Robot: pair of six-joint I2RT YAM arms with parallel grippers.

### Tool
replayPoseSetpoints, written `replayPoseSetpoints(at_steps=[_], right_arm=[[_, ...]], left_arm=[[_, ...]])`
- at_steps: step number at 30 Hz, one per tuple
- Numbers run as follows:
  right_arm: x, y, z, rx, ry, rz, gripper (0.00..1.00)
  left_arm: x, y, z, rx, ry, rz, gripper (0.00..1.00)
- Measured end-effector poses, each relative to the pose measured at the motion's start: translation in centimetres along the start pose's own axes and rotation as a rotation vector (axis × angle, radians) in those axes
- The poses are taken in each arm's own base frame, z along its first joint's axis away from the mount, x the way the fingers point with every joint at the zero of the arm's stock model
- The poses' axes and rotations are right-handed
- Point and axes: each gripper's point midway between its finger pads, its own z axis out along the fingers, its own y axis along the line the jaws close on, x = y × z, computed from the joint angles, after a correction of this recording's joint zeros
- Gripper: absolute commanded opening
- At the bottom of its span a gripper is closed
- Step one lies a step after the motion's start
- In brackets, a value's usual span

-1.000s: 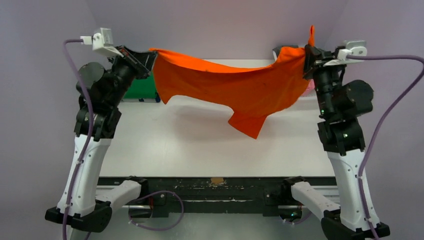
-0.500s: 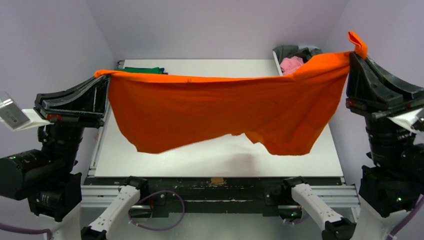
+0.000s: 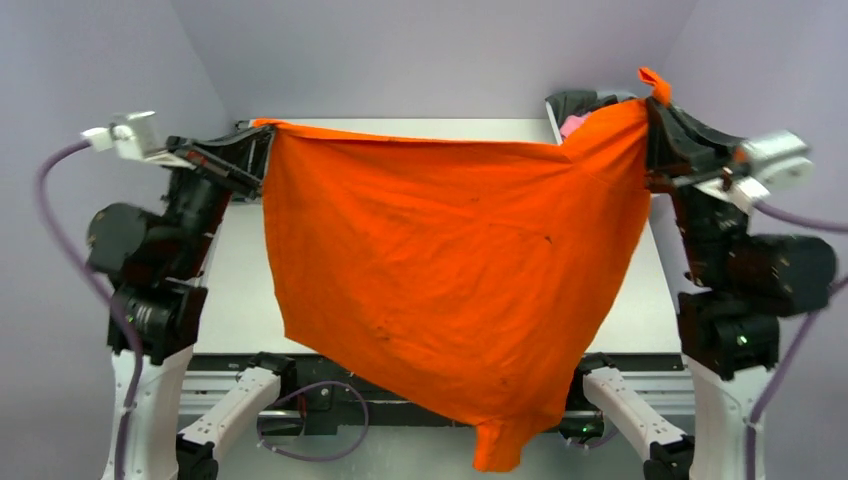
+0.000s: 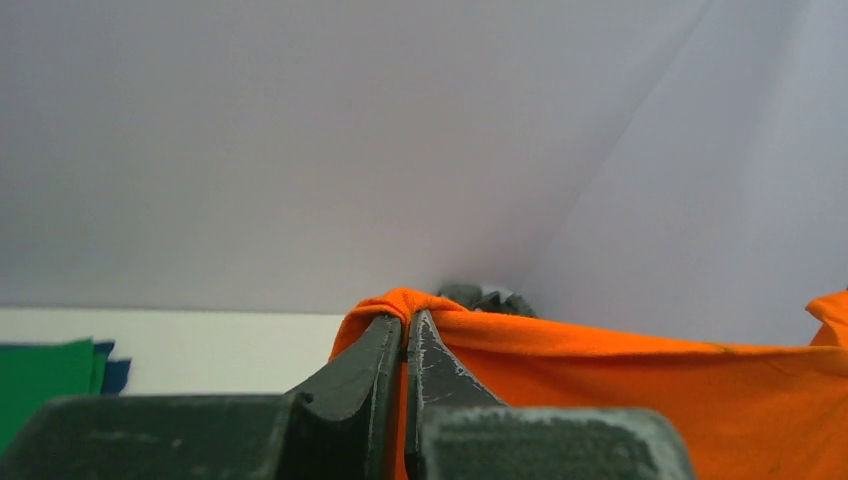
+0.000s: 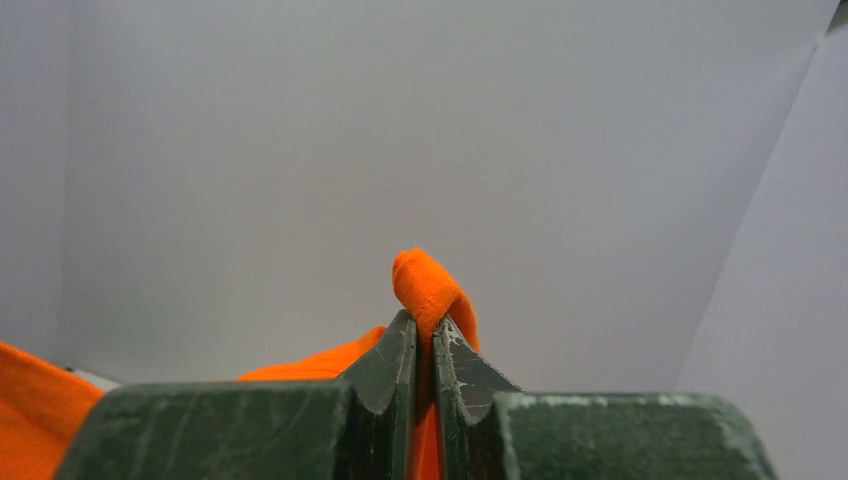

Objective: Fold and stack the t-shirts
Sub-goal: Flatten out the tshirt

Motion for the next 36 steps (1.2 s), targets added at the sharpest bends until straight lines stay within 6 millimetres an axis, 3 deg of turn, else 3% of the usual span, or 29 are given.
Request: replayPoseSetpoints(at_steps=[4,7,9,11,15,17,22,24,28,29,31,33,36], right_arm=[[9.8,0.0,1.7,0.059,0.184,0.016,0.00],[17.9,1.0,2.1,0.063,0.332,0.033,0.00],[22.8,1.8,2.1,0.061,0.423,0.048,0.00],[29.1,3.0,1.8,0.052,0.540,0.076,0.00],[38.7,5.2,1.2,0.029,0.717,0.118,0.00],[43.7,6.3,1.1,0.023,0.801,0.144,0.00],[54.1,8.1,0.8,0.023,0.981,0.167,0.04],[57.3,8.5,0.9,0.028,1.025,0.165,0.09],[62.4,9.2,2.3,0.033,1.060,0.159,0.18],[63.6,9.3,2.9,0.036,1.062,0.159,0.23],[66.1,9.4,4.5,0.047,1.067,0.161,0.31],[67.7,9.6,5.7,0.056,1.071,0.174,0.32],[68.4,10.1,5.5,0.045,1.102,0.193,0.34]], left_arm=[[6.9,6.1,2.8,-0.191,0.131,-0.019,0.00],[14.4,12.0,4.6,-0.380,0.274,-0.040,0.00],[19.2,15.5,5.0,-0.490,0.374,-0.044,0.00],[24.5,19.1,5.0,-0.606,0.495,-0.038,0.00],[32.6,24.6,4.6,-0.777,0.699,-0.010,0.00],[35.7,26.9,4.8,-0.846,0.781,-0.010,0.00],[40.0,31.9,7.3,-0.940,0.881,-0.079,0.02],[41.0,33.5,8.1,-0.963,0.896,-0.099,0.12],[42.3,36.2,9.7,-1.002,0.906,-0.122,0.63],[42.5,36.5,10.2,-1.006,0.906,-0.123,0.70],[42.3,36.9,11.4,-1.007,0.900,-0.128,0.82],[41.7,36.7,12.7,-0.993,0.885,-0.133,0.87],[40.2,35.7,14.3,-0.952,0.853,-0.145,0.96]])
